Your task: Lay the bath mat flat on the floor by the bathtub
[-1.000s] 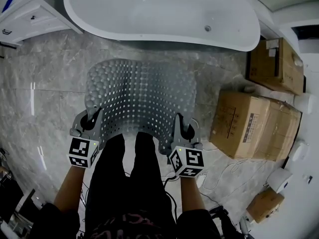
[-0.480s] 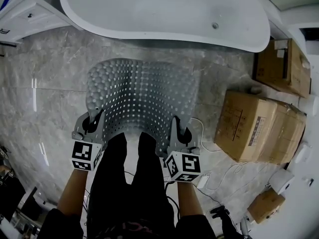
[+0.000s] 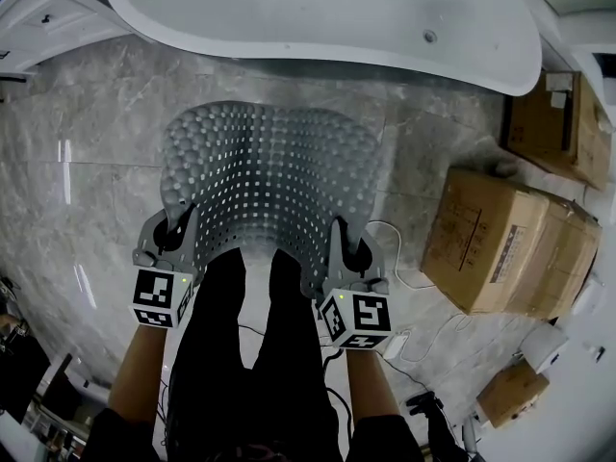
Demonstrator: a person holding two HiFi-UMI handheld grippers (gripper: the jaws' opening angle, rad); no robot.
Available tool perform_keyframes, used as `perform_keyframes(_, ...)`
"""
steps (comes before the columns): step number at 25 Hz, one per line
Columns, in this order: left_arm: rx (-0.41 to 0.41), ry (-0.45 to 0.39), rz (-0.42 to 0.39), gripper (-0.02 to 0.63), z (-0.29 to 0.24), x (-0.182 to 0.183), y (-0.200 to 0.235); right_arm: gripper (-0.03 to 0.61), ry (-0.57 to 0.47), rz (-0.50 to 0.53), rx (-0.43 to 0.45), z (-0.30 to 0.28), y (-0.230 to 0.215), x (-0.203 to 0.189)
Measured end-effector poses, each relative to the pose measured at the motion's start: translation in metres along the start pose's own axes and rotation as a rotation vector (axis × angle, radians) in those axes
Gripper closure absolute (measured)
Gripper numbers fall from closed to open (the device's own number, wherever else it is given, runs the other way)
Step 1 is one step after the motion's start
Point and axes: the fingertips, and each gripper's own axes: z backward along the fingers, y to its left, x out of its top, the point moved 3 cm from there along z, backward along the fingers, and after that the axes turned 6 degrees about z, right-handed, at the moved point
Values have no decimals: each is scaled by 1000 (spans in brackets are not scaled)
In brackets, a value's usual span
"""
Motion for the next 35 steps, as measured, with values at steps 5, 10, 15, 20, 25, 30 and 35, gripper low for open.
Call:
perform_keyframes(5, 17, -6, 21, 587, -19, -12, 9, 526, 12, -8, 10, -18, -3, -13)
perform_keyframes(10, 11, -4, 19, 587, -44, -18, 9, 526, 28, 7, 21, -34, -12, -25)
perform_keyframes(15, 2, -1, 20, 587, -64, -25, 11, 528, 40, -4, 19, -49, -19, -36)
perform_keyframes(20, -6, 4, 37, 587, -84, -35, 11, 529, 51, -13, 17, -64, -24, -47)
perform_keyframes(25, -4, 15, 53, 587, -99, -46, 13, 529, 61, -25, 21, -80, -29, -56)
perform_keyframes(30, -14, 21, 53, 587, -114, -55, 16, 529, 74, -20, 28, -93, -33, -68)
perform_keyframes(35, -30, 40, 34, 587, -132, -69, 21, 529, 86, -32, 35, -108, -37, -82)
